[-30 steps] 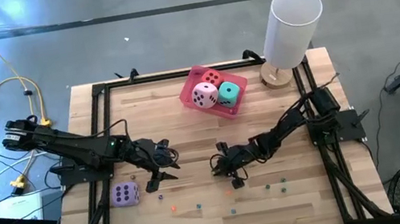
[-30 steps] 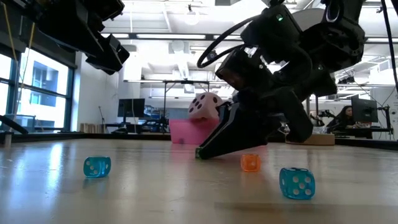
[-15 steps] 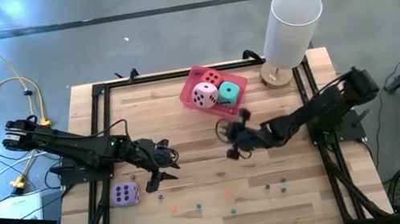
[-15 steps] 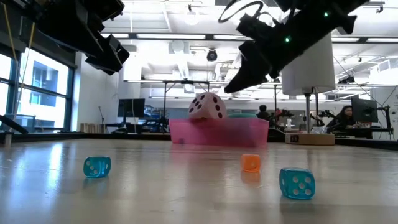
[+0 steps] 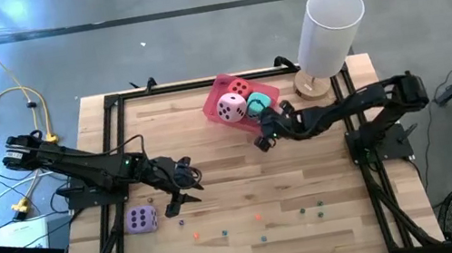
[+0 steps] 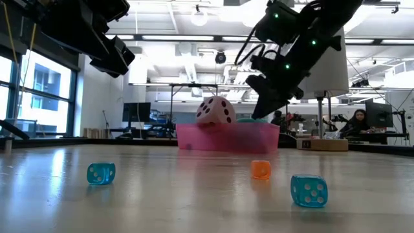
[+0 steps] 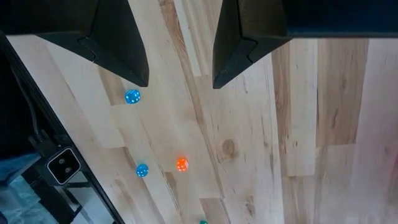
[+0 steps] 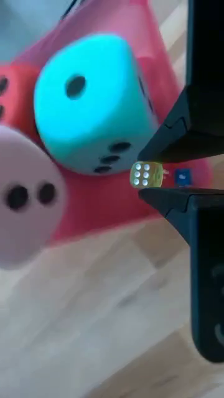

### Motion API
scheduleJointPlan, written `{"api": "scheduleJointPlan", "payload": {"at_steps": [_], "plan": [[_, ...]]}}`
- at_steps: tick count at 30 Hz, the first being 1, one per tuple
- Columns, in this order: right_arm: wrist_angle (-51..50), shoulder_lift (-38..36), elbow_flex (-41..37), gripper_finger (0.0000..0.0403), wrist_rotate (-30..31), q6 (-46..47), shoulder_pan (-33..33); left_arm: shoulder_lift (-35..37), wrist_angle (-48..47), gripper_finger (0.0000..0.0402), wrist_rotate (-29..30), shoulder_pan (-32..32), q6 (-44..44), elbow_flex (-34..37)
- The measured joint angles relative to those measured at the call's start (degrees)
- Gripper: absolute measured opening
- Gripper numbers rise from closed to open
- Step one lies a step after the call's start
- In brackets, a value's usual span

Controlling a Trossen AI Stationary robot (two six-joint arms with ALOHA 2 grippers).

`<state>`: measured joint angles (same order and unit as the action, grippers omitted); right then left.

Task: Pick & Place Dice
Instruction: Put the small light green dice into the pink bin, then put the large purple dice into the pink bin

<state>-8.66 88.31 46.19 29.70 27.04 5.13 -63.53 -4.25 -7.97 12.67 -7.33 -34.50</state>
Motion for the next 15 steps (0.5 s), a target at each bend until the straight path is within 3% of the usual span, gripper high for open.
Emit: {"api": "scheduleJointPlan", "payload": {"at_steps": [6,15], "plan": [[-0.03,0.04,0.14,0.0047,-1.0,3.16,1.27,0.0,0.07,0.0173,0.05,0.0,-0.1,0.0],[0.0,0.0,0.14,0.0131,-2.58,6.07,1.39,0.0,0.76,0.0173,4.75,0.02,-1.57,0.0]]}}
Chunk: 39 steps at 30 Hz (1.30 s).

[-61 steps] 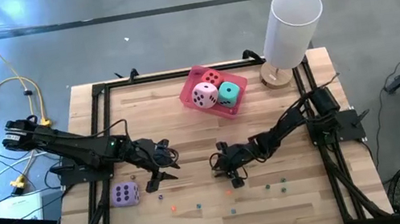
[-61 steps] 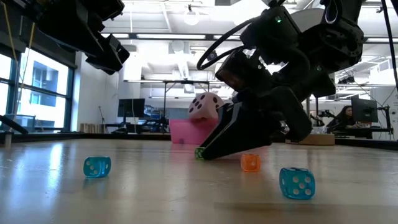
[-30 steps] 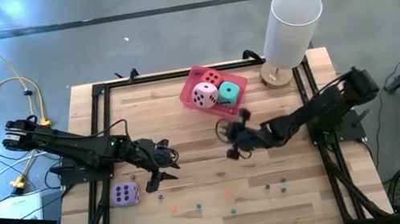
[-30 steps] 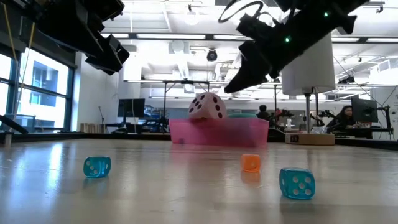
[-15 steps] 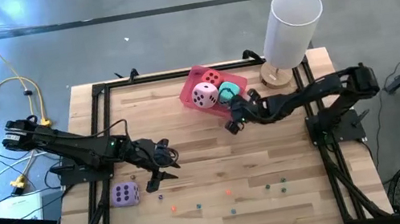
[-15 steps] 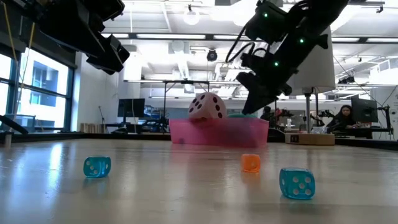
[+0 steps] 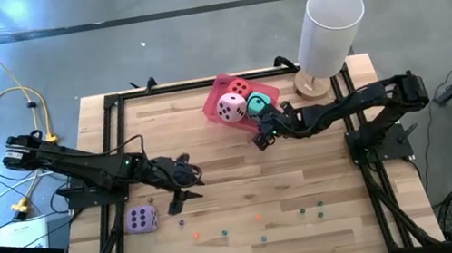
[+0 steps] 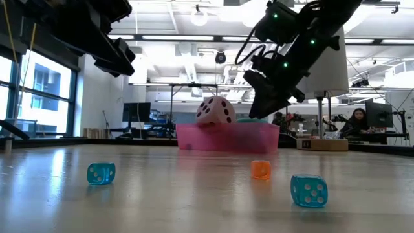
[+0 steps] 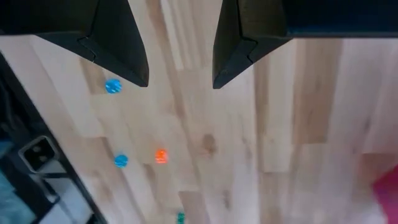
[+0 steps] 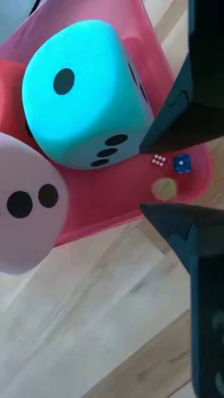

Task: Pick & Place Dice
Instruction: Put the large purple dice into the pink bin

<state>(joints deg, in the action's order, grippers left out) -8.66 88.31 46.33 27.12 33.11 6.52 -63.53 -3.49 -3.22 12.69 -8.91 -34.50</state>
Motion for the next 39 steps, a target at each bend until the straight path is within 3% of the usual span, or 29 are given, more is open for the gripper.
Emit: {"api": "scheduleJointPlan", "payload": {"at_steps": [8,11,15,21,31,35,39], "plan": [[1.92,0.0,0.0,0.0212,7.33,-5.03,-1.05,0.0,-0.29,0.0173,0.46,-0.02,-2.96,0.0],[5.63,0.0,0.0,0.0219,14.11,-10.8,-3.14,0.0,-0.32,0.0173,0.38,-0.02,-7.56,0.0],[12.65,-0.02,0.0,0.0216,19.49,-16.81,-6.42,0.0,-0.14,0.0173,0.42,-0.14,-3.55,0.0],[17.52,-0.02,0.0,0.0211,19.38,-22.47,-10.6,0.0,2.85,0.0173,-0.19,0.24,-0.14,0.0],[17.48,-0.02,0.0,0.021,19.38,-22.27,-11.8,0.0,4.46,0.0178,0.05,0.79,-1.02,0.0],[16.87,-0.02,0.0,0.021,19.28,-20.88,-11.8,0.0,4.46,0.0212,0.37,1.48,-0.33,0.0],[16.0,-0.02,0.0,0.021,19.18,-20.71,-11.8,-0.01,4.46,0.0277,0.58,2.08,-0.37,0.0]]}}
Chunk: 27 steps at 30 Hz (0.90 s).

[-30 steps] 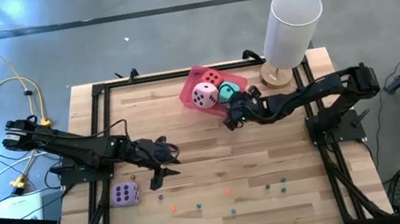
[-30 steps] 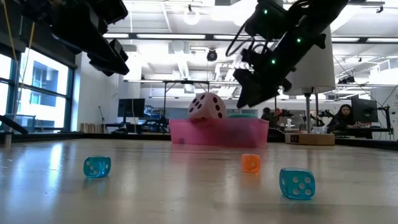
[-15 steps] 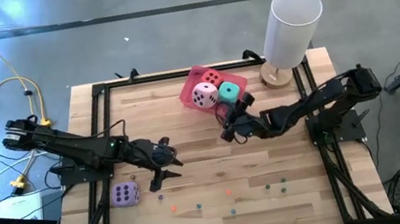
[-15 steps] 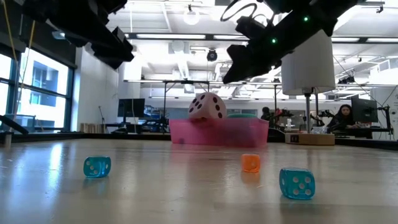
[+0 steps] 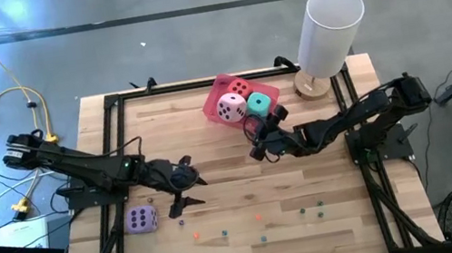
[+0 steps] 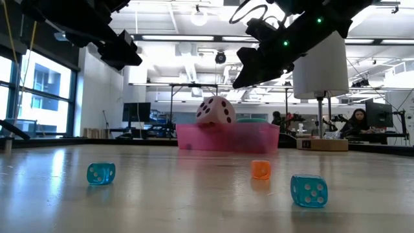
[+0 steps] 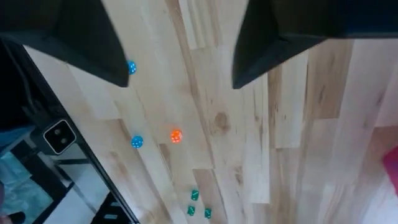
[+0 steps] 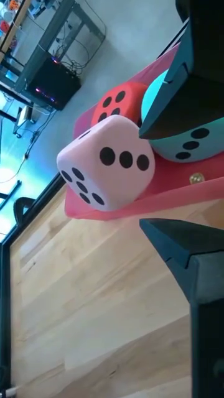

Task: Pick & Place Dice
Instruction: Put the large purple dice into the pink bin

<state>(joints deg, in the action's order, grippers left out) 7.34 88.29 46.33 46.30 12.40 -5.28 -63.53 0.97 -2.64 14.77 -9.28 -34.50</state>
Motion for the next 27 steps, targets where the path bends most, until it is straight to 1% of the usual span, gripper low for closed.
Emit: {"api": "scheduleJointPlan", "payload": {"at_steps": [3,5,7,9,12,14,18,20,22,24,25,26,27], "plan": [[-0.29,0.0,0.0,0.021,0.02,0.01,0.0,0.01,0.0,0.0333,1.91,0.72,-0.3,0.0],[-0.33,0.0,0.0,0.021,-0.02,0.01,0.0,0.01,-0.02,0.0368,3.79,1.07,-2.41,0.0],[-0.33,0.0,0.0,0.021,-0.02,0.01,0.0,0.01,-0.04,0.0391,5.26,1.22,-3.83,0.0],[-0.36,0.0,0.0,0.021,-0.27,0.01,0.0,0.0,-0.04,0.0393,5.79,1.2,-3.61,0.0],[-0.42,0.0,0.0,0.021,-1.98,0.01,0.0,-0.01,-0.04,0.0392,5.83,1.35,-0.89,0.0],[-0.7,0.0,0.0,0.021,-3.23,0.01,0.0,0.01,-0.04,0.0394,5.79,1.6,-0.64,0.0],[-0.74,0.0,0.0,0.021,-3.41,0.02,0.0,0.03,-0.24,0.0397,5.34,1.64,-2.01,-0.36],[-0.86,0.0,0.0,0.021,-3.45,0.03,0.0,0.42,-0.28,0.0397,3.06,1.74,-2.11,-1.52],[-1.13,0.0,0.0,0.021,-4.43,0.03,0.0,1.04,-0.72,0.0397,-1.34,2.61,0.75,-3.44],[-1.46,0.0,0.0,0.021,-5.51,0.03,0.0,1.99,-4.46,0.0397,-6.48,4.2,3.46,-5.9],[-1.66,0.0,0.0,0.021,-5.98,0.03,0.02,2.04,-7.41,0.0397,-7.91,5.08,4.14,-7.82],[-1.96,0.0,0.0,0.021,-6.13,0.03,0.0,2.18,-11.68,0.0397,-8.61,5.91,4.56,-10.14],[-2.17,0.0,0.0,0.021,-6.14,0.05,0.0,2.37,-17.15,0.0397,-8.0,6.9,4.68,-12.79]]}}
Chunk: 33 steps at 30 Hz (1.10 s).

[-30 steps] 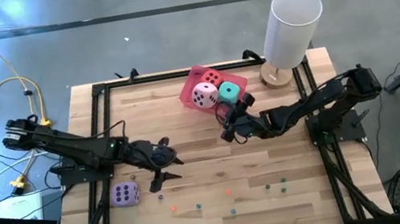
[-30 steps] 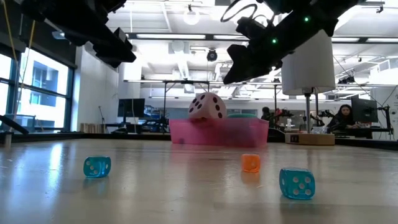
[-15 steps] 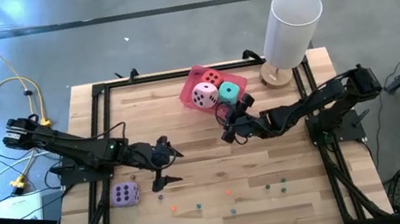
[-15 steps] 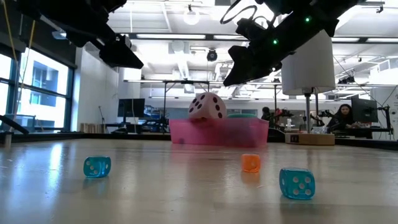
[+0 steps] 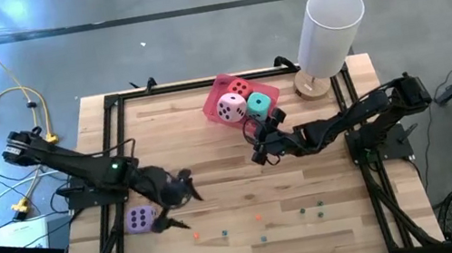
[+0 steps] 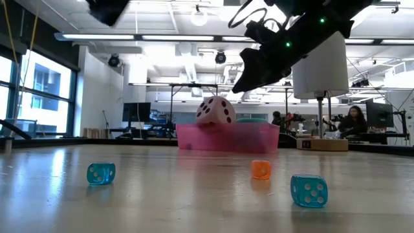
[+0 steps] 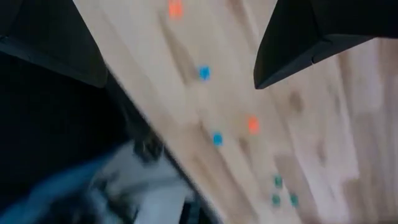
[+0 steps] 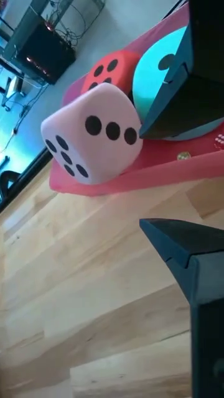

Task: Pick & Place Dice
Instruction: Put the large purple dice into the pink bin

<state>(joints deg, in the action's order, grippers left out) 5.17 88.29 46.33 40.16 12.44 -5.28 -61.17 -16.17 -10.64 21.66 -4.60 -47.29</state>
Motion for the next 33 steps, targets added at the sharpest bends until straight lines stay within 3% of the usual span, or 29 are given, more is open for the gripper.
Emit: {"api": "scheduleJointPlan", "payload": {"at_steps": [4,8,10,15,20,26,33], "plan": [[-1.52,0.0,0.0,0.021,-0.02,2.03,0.0,-1.09,-19.74,0.0397,8.6,6.53,4.38,-10.14],[-2.99,0.0,0.0,0.021,-0.07,2.98,0.0,-2.66,-32.26,0.0397,20.63,13.68,0.23,-17.12],[-3.41,0.0,0.0,0.021,-0.09,3.45,0.0,-3.59,-39.94,0.0397,23.83,15.91,-4.65,-19.12],[-3.49,0.0,0.0,0.021,-0.11,4.44,0.0,-7.08,-52.74,0.0397,21.68,18.8,-22.28,-20.08],[-3.52,0.0,0.0,0.021,-0.7,4.46,0.0,-12.82,-57.93,0.0397,15.58,21.6,-30.94,-20.08],[-3.5,0.0,0.0,0.021,-2.95,4.48,0.02,-19.13,-65.76,0.0397,14.45,24.65,-42.22,-20.08],[-3.5,0.0,0.0,0.021,-2.97,4.48,0.0,-22.23,-66.31,0.0397,16.39,30.87,-43.02,-20.08]]}}
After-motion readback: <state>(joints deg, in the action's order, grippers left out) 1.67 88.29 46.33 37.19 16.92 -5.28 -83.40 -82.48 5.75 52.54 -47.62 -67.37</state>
